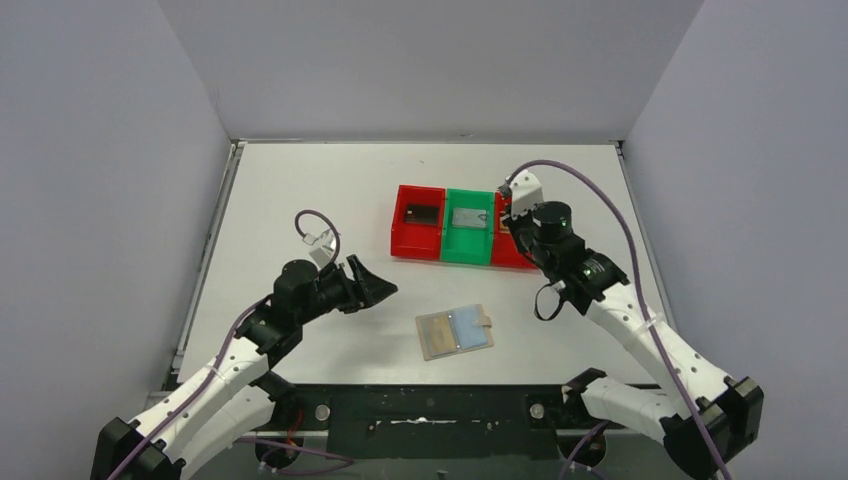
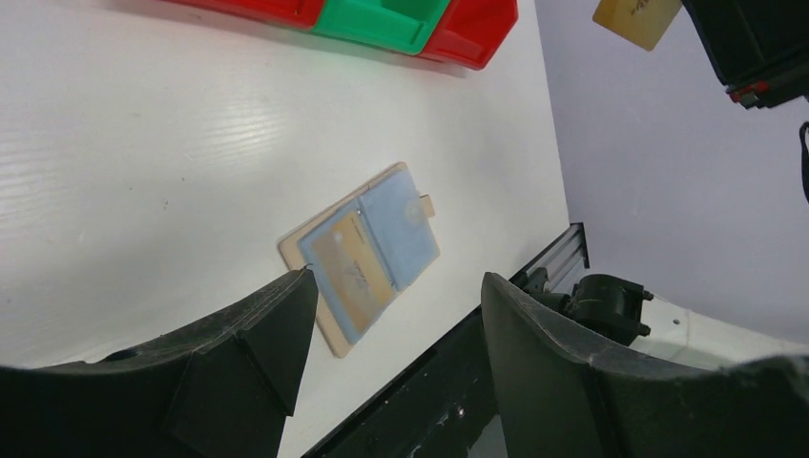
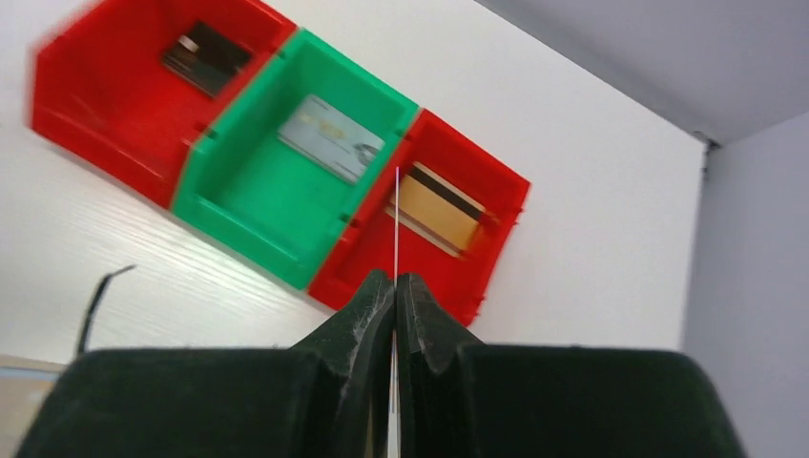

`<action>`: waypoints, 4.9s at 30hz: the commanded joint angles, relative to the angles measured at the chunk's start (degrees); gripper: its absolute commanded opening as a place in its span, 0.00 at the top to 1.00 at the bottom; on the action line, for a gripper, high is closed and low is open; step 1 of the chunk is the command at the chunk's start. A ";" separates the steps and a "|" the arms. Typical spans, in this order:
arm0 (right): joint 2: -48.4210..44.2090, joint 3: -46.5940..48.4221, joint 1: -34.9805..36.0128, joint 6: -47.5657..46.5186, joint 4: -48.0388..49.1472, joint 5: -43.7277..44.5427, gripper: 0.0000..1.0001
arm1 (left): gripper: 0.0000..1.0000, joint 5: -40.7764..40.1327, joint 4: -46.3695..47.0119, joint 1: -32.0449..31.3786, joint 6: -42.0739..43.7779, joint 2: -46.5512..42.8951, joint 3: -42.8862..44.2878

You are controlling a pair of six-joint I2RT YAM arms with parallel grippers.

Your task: Take the credit cards out of the card holder

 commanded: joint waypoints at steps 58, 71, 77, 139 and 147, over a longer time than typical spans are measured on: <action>47.58 16.08 -18.34 -64.41 6.61 -23.60 0.87 | 0.37 -1.49 -4.72 0.53 3.32 -3.58 2.56; 46.59 15.67 -19.16 -62.77 2.92 -23.50 0.71 | 0.37 -1.07 -4.65 0.55 3.39 -2.15 3.00; 46.85 15.52 -19.12 -61.64 4.13 -21.38 0.71 | 0.37 -0.57 -4.48 0.56 3.28 -1.67 3.17; 21.22 -20.14 20.42 63.58 16.14 -18.81 0.53 | 0.43 4.26 -1.56 -0.78 -0.96 12.02 2.66; 21.02 -19.89 21.20 64.02 20.73 -19.47 0.62 | 0.46 2.36 -2.41 -4.37 -0.03 15.83 4.54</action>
